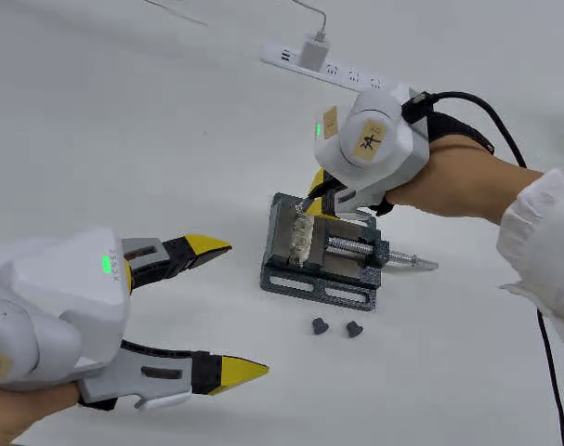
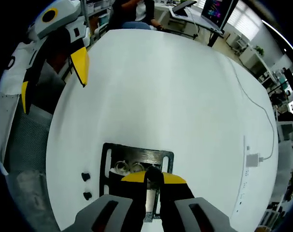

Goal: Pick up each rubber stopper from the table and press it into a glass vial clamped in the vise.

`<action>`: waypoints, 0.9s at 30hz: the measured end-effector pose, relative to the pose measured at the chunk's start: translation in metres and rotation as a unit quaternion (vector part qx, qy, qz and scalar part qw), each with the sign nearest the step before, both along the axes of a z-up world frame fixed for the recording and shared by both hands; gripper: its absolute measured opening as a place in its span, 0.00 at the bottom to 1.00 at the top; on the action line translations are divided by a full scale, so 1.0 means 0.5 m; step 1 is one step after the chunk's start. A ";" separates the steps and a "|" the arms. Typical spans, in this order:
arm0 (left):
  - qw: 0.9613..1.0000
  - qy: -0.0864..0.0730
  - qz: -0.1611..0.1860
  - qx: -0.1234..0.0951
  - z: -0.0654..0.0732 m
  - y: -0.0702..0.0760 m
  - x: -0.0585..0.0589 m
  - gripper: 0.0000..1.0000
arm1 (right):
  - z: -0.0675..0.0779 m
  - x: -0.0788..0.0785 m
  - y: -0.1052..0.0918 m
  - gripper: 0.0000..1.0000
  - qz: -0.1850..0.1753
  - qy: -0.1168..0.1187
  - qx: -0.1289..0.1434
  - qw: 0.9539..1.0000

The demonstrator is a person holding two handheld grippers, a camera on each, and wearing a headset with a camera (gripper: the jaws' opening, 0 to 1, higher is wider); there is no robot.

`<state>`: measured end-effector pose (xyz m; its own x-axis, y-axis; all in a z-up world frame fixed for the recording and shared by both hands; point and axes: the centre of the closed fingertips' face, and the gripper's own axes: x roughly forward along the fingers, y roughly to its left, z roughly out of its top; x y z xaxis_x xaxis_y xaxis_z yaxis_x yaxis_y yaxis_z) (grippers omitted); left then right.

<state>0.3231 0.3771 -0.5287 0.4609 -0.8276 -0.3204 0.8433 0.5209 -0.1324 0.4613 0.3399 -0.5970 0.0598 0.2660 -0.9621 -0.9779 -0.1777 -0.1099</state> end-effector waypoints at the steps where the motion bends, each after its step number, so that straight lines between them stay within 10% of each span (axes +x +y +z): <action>1: 1.000 -0.001 0.000 0.001 0.000 0.000 -0.001 0.68 | 0.000 -0.001 0.000 0.04 0.000 0.000 0.000 1.000; 27: 1.000 0.002 0.007 -0.004 -0.001 0.002 -0.008 0.67 | 0.041 -0.006 0.000 0.07 -0.052 0.037 0.072 0.995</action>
<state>0.3189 0.3782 -0.5293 0.4716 -0.8235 -0.3154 0.8349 0.5321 -0.1407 0.4583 0.3400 -0.5762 0.0247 0.3977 -0.9172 -0.9966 -0.0623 -0.0538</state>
